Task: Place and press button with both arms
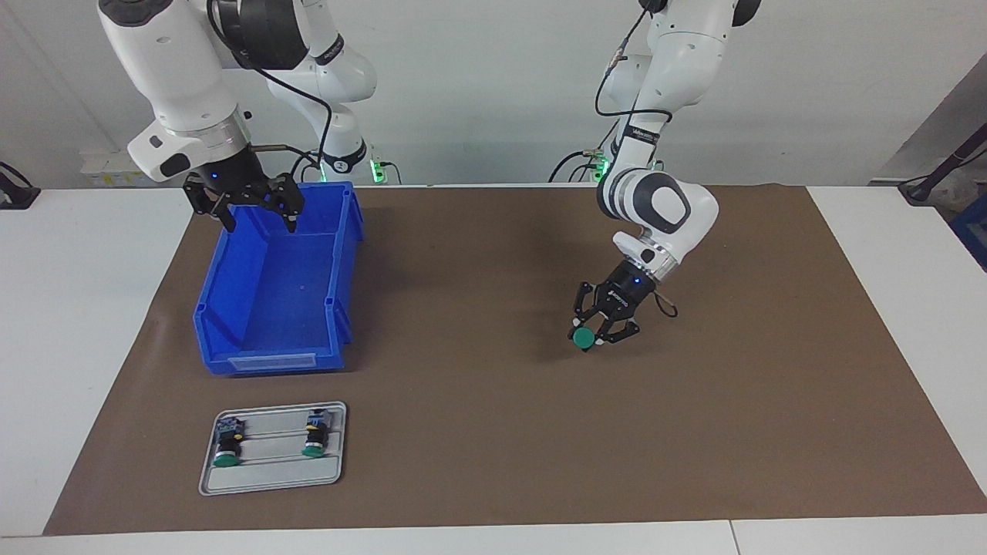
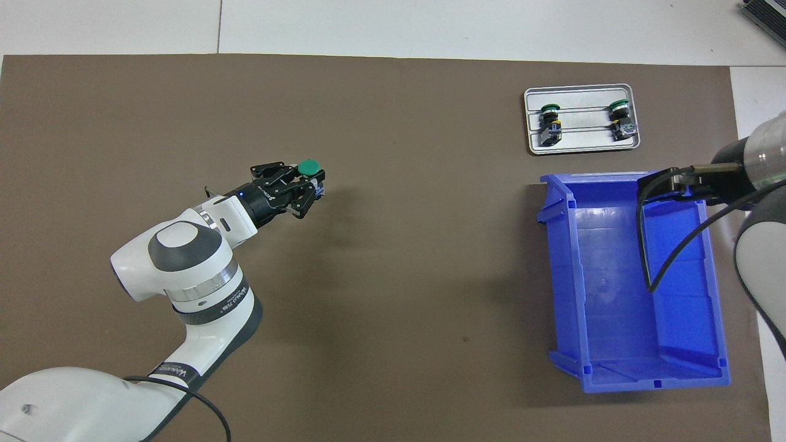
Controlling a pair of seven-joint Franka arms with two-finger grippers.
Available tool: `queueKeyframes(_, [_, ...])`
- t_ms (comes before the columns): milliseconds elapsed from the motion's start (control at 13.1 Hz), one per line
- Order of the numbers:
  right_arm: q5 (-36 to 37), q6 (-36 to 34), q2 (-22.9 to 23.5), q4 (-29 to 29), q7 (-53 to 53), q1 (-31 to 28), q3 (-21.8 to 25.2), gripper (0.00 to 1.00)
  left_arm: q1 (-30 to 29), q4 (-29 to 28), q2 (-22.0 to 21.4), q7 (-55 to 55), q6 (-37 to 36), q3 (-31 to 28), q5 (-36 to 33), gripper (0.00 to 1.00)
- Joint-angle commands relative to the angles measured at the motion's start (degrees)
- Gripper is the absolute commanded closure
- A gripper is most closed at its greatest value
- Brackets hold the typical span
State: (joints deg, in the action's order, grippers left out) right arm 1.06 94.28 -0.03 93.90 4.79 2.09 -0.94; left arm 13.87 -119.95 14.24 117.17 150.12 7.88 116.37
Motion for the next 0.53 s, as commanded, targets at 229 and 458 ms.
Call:
queueKeyframes(229, [-0.62,-0.41,-0.76,0.59,-1.53,-0.24,-0.03,0.0,-1.12,-0.98,0.44,14.82,-3.43,-0.24,6.76,0.96])
queueKeyframes(458, [-0.62,-0.33,-0.76,0.59,-1.53,-0.24,-0.03,0.0,-3.49,-4.58,0.71,21.24,-7.71,-0.23,6.94,0.98])
